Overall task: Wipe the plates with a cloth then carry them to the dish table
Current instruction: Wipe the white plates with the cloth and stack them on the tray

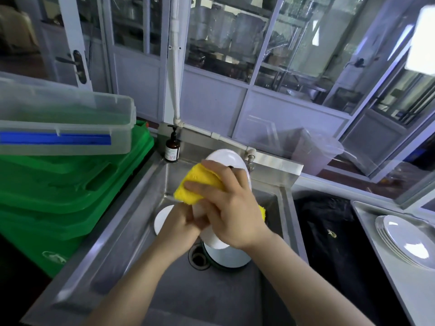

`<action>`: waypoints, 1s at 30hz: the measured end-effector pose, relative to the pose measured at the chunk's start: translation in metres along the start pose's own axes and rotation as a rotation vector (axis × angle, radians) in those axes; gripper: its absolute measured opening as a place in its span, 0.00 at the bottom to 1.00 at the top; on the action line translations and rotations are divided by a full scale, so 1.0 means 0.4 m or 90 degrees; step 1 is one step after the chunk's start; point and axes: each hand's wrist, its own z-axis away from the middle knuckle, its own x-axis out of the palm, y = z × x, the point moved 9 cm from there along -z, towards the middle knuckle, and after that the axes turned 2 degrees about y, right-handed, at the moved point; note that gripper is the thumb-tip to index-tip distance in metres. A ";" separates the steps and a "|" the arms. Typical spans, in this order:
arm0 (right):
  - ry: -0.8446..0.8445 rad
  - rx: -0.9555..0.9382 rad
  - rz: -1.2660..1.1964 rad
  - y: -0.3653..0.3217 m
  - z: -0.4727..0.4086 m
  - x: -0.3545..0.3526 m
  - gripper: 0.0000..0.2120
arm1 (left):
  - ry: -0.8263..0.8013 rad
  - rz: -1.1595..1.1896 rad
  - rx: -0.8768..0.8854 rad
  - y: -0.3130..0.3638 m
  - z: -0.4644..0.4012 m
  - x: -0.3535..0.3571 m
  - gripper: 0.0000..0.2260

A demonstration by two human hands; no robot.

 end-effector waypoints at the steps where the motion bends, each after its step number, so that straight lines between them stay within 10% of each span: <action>1: 0.014 0.010 0.000 0.016 -0.005 -0.009 0.18 | -0.014 0.003 0.004 0.000 0.003 0.000 0.08; 5: 0.122 0.214 -0.011 0.189 -0.022 -0.063 0.15 | -0.095 0.050 -0.003 -0.012 0.026 0.017 0.30; 9: 0.139 0.397 -0.028 0.349 0.030 -0.065 0.16 | -0.022 0.079 0.015 0.005 0.025 -0.030 0.20; 19: 0.041 0.111 -0.016 0.039 0.037 0.030 0.17 | 0.071 0.313 -0.036 -0.028 -0.021 -0.111 0.13; 30: 0.071 0.249 0.053 0.180 0.018 -0.004 0.17 | 0.055 0.317 -0.025 -0.029 -0.019 -0.119 0.14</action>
